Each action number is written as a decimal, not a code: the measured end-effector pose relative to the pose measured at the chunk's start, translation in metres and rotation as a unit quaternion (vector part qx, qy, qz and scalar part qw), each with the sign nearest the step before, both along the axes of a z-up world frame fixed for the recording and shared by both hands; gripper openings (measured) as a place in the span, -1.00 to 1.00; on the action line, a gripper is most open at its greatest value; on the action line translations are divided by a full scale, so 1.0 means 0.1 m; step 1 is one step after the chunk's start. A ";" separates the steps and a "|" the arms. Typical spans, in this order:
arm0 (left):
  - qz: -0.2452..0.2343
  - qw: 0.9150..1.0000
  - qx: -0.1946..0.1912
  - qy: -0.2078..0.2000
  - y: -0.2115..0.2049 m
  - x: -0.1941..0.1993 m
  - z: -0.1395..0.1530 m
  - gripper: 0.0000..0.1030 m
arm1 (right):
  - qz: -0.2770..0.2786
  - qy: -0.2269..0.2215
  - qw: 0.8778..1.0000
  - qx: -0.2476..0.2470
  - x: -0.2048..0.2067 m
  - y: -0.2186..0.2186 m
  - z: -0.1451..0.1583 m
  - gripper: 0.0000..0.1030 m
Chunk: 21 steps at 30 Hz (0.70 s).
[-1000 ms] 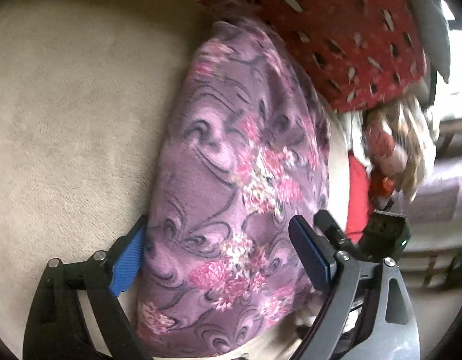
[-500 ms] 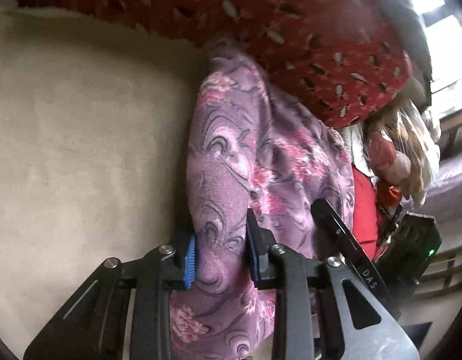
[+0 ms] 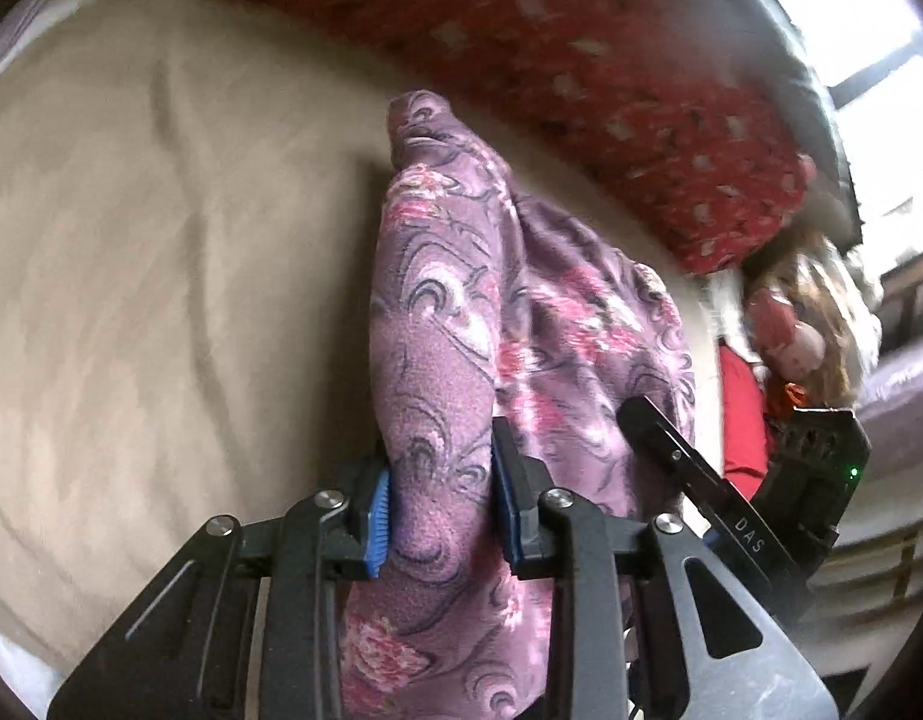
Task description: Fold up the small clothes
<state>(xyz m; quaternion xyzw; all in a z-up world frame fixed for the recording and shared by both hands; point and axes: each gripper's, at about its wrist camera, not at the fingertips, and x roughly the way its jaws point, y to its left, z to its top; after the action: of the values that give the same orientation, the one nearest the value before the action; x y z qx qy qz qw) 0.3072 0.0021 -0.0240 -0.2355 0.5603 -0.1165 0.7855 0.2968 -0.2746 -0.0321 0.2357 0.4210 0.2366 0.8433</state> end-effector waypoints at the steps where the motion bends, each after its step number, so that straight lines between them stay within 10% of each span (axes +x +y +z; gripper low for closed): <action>1: 0.003 1.000 0.006 0.020 0.06 -0.02 -0.13 -0.45 | 0.002 0.010 1.000 -0.006 -0.03 0.03 -0.08 -0.39; 3: 0.010 0.998 0.001 0.057 0.20 -0.06 -0.36 -0.31 | -0.005 0.082 0.996 -0.047 -0.03 0.09 -0.41 -0.26; 7: 0.016 0.999 -0.033 0.040 0.41 -0.08 -0.22 -0.31 | -0.047 0.087 0.995 -0.004 -0.13 -0.17 -0.42 -0.21; 14: -0.024 0.998 0.044 -0.034 -0.06 0.45 0.20 -0.16 | -0.058 0.007 0.997 -0.047 -0.01 -0.06 0.06 -0.27; 21: -0.021 0.988 0.150 -0.038 -0.46 1.11 -0.05 0.06 | -0.030 -0.022 0.994 -0.101 0.47 0.28 0.03 -0.47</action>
<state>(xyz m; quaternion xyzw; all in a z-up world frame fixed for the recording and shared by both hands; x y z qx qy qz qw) 0.4185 -0.0441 -0.0288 -0.0981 0.5464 -0.0566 0.8298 0.3439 -0.2467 -0.0288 0.1568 0.4171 0.1723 0.8785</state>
